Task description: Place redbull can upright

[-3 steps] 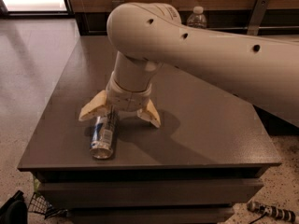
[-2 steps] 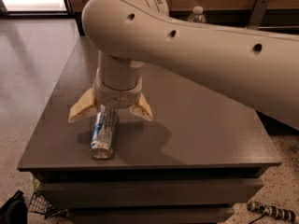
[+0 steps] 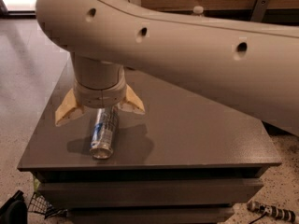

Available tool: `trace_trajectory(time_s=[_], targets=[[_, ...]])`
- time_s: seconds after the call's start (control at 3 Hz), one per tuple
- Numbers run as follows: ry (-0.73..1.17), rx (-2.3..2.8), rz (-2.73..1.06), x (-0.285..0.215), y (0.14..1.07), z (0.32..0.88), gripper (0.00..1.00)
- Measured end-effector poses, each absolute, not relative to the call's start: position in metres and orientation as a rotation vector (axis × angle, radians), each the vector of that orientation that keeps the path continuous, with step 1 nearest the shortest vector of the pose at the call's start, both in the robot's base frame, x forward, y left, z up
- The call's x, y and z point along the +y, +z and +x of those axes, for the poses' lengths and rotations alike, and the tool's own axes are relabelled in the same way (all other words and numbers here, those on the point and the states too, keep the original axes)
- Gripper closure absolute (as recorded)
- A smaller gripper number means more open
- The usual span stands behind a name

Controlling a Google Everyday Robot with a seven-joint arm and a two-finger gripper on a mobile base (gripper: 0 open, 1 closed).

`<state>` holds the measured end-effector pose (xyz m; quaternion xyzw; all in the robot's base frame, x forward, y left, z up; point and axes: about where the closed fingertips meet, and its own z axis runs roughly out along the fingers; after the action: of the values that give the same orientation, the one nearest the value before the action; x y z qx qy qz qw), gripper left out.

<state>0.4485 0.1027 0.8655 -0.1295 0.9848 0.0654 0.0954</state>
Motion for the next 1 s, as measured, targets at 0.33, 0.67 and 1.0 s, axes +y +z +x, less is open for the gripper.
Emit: trace_trajectory(time_s=[0.33,0.67,1.0], targets=[[0.186,2.942,-0.374,0.097,0.857,0.454,0.00],[0.204,2.986,-0.324,0.086,0.842,0.464,0.00],[0.216,3.010,-0.281,0.079,0.834,0.468,0.00]])
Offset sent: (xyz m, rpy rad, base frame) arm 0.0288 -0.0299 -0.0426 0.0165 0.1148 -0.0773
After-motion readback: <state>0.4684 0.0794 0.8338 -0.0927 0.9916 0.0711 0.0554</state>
